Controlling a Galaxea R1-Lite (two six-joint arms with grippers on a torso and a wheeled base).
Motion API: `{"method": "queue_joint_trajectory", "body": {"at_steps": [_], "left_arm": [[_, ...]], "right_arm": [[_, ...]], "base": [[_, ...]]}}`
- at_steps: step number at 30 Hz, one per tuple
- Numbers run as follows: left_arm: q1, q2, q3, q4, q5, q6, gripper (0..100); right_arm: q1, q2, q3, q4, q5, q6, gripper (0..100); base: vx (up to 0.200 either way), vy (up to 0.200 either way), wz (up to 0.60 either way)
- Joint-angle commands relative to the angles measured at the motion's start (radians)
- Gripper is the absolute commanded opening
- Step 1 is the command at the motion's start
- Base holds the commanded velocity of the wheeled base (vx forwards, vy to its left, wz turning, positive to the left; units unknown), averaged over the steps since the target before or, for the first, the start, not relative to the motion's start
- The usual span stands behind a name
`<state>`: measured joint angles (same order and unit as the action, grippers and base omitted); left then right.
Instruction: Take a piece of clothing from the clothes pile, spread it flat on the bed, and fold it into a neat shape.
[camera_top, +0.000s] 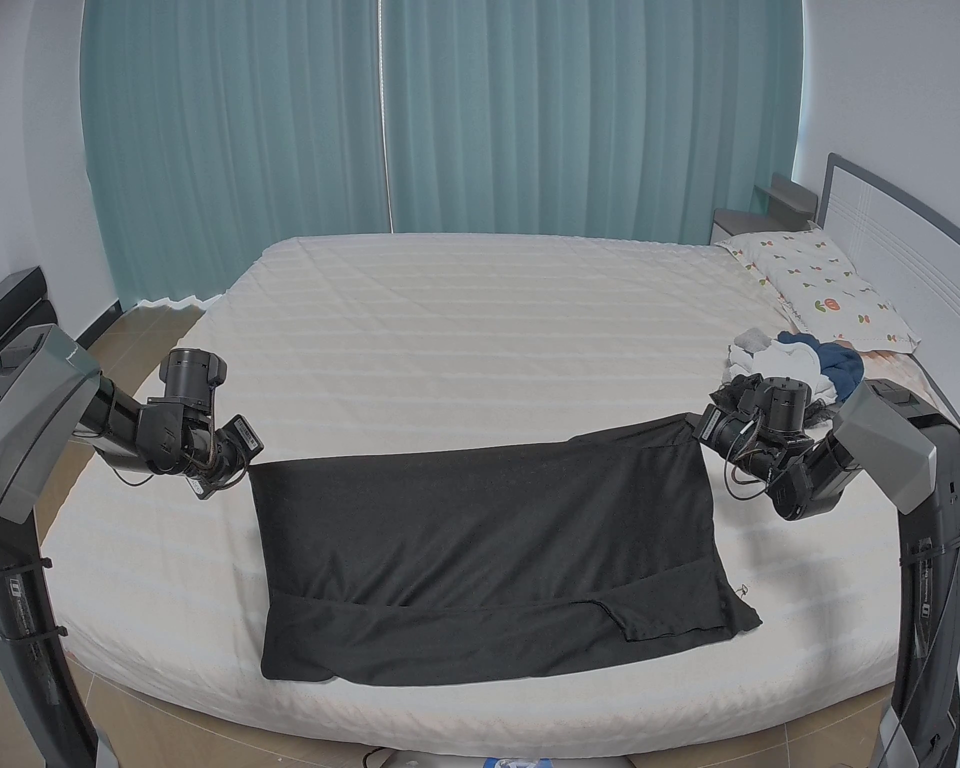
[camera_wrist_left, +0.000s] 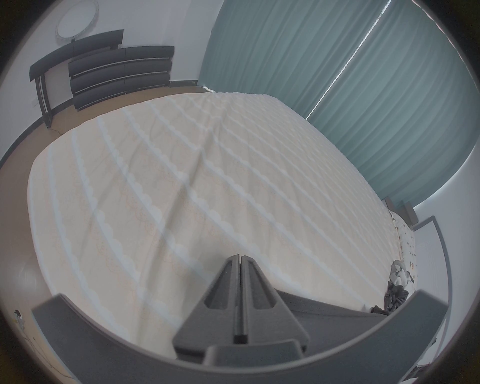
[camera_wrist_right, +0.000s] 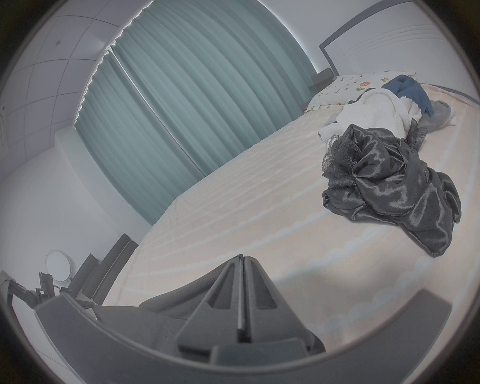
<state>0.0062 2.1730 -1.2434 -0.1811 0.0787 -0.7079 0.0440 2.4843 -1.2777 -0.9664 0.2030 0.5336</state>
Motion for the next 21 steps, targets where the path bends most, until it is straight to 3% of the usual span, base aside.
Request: {"method": "queue_joint_trajectory", "body": {"at_steps": [1, 14, 21], "left_arm": [[0.009, -0.022, 0.019, -0.003, -0.004, 0.002, 0], [0.015, -0.042, 0.021, 0.002, -0.004, 0.007, 0], [0.014, 0.031, -0.014, 0.002, -0.002, 0.027, 0]], "right_arm": [[0.005, 0.010, 0.000, -0.008, 0.001, 0.000, 0], [0.005, 0.025, -0.015, -0.029, 0.003, 0.019, 0], [0.008, 0.041, -0.012, -0.006, 0.009, 0.014, 0]], "base": [[0.000, 0.000, 0.00], [0.000, 0.000, 0.00], [0.000, 0.000, 0.00]]}}
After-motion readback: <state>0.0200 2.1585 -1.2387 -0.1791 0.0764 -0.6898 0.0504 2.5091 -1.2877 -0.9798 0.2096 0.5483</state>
